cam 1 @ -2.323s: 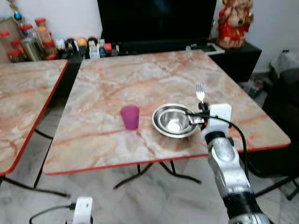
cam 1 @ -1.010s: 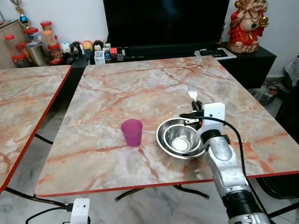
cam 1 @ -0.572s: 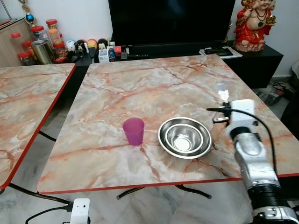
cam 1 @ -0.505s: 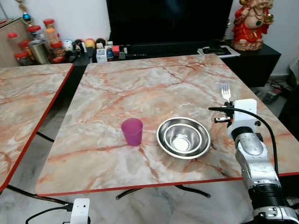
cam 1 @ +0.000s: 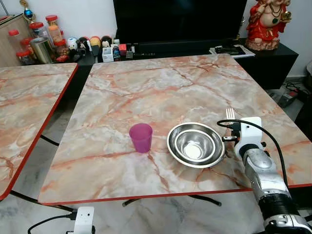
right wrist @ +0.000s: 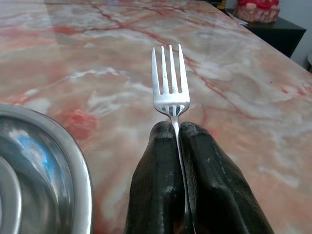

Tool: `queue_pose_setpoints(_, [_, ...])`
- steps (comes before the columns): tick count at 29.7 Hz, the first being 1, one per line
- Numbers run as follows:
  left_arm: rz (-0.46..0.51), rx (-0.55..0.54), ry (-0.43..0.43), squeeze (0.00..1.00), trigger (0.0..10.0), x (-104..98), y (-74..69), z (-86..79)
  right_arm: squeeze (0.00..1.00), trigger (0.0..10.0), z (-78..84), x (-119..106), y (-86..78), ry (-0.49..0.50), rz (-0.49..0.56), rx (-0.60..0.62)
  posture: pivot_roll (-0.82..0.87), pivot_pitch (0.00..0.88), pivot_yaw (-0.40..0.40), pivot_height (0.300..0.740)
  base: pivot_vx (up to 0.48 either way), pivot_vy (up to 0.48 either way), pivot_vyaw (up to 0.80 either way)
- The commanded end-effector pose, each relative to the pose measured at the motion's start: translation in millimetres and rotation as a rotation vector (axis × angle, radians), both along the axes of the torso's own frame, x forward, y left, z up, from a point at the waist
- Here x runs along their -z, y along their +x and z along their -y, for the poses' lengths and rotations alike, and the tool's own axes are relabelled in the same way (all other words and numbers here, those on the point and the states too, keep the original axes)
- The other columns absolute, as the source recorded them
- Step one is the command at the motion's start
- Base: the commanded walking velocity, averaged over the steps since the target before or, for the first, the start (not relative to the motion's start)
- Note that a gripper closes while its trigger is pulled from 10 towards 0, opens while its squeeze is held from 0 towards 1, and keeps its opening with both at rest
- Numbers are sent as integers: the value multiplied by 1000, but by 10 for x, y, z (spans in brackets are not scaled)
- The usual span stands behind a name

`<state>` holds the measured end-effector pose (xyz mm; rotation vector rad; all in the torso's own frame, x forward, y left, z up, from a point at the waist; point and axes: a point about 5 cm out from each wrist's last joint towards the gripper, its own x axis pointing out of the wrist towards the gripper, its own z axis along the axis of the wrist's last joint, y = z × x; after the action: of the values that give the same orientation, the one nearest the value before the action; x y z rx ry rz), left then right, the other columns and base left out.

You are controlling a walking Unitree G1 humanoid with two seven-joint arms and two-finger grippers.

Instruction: Setting the table

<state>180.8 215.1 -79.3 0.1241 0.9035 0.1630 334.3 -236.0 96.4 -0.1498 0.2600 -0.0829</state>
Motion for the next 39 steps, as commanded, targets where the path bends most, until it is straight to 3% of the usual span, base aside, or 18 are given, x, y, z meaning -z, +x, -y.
queue_pose_setpoints(1, [-11,-8,3,0,10000,2,-20,-48,0,10000,30,-48,32,10,5,14,-55,0,51,740,0,0,0])
queue_pose_setpoints(19, [-18,10,-15,0,10000,2,-8,-30,0,10000,150,62,-65,39,-40,24,-58,0,62,740,0,0,0])
queue_pose_setpoints(39, [-25,24,-20,0,10000,0,2,-26,0,10000,152,212,-114,108,-107,-28,-56,0,67,740,0,0,0])
